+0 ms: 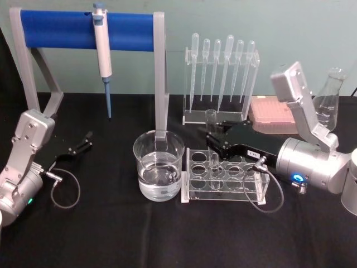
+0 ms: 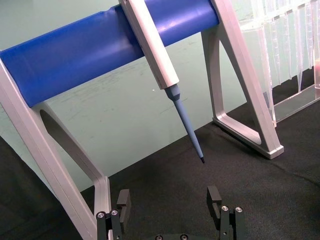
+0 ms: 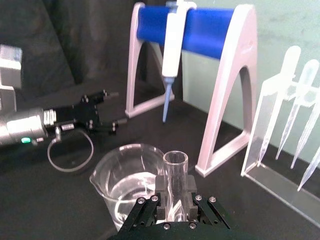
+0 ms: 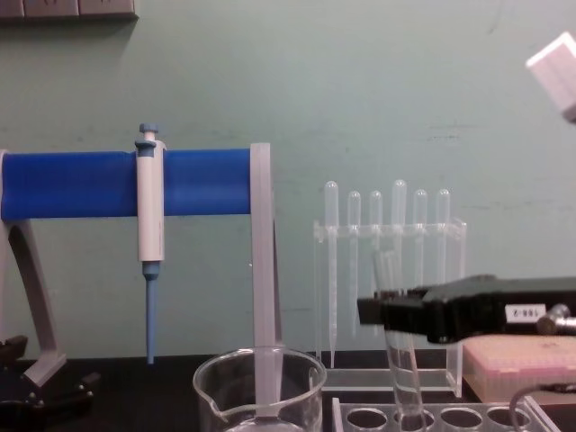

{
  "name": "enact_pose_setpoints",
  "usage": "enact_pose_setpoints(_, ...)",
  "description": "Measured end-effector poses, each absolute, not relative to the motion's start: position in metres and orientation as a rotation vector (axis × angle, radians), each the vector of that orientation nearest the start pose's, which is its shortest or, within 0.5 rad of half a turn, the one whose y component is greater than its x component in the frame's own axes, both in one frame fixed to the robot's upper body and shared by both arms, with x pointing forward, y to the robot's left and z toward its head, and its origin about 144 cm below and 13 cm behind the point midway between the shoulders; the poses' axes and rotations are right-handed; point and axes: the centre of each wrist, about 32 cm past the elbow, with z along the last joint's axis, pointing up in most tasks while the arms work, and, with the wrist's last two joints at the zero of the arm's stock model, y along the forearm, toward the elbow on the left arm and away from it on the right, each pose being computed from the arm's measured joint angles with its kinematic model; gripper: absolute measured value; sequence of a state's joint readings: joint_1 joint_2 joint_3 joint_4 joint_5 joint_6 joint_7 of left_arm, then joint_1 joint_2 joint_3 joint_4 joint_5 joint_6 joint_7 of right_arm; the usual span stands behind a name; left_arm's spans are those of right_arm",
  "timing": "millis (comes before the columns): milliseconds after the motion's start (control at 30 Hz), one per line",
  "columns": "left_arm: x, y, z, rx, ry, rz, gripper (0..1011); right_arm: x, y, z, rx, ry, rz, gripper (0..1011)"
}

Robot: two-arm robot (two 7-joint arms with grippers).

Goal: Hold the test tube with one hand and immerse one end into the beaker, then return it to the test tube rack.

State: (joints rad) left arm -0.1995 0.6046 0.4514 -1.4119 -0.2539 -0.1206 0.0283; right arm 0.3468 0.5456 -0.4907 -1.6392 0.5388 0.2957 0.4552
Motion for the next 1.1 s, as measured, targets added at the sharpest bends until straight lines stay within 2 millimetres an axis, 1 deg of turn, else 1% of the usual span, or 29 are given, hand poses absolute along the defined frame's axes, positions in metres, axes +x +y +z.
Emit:
enact_pose_setpoints(100, 0.489, 0.31, 1.14, 0.304, -0.285, 1.248, 1000, 0.506, -0.24, 1.242, -0.155, 0.043, -0.688, 225)
enact_pose_setpoints(200, 0.489, 0.31, 1.14, 0.304, -0.285, 1.248, 1000, 0.499, -0.243, 1.249, -0.103, 0.018, -0.702, 225)
enact_pose_setpoints(533, 0.489, 0.31, 1.14, 0.304, -0.285, 1.248, 1000, 0.488, -0.244, 1.268, -0.035, -0.04, -0.717, 225)
enact_pose_setpoints(1100, 0.489, 0.31, 1.14, 0.304, -0.285, 1.248, 1000, 0.487, -0.244, 1.268, -0.03, -0.051, -0.719, 225)
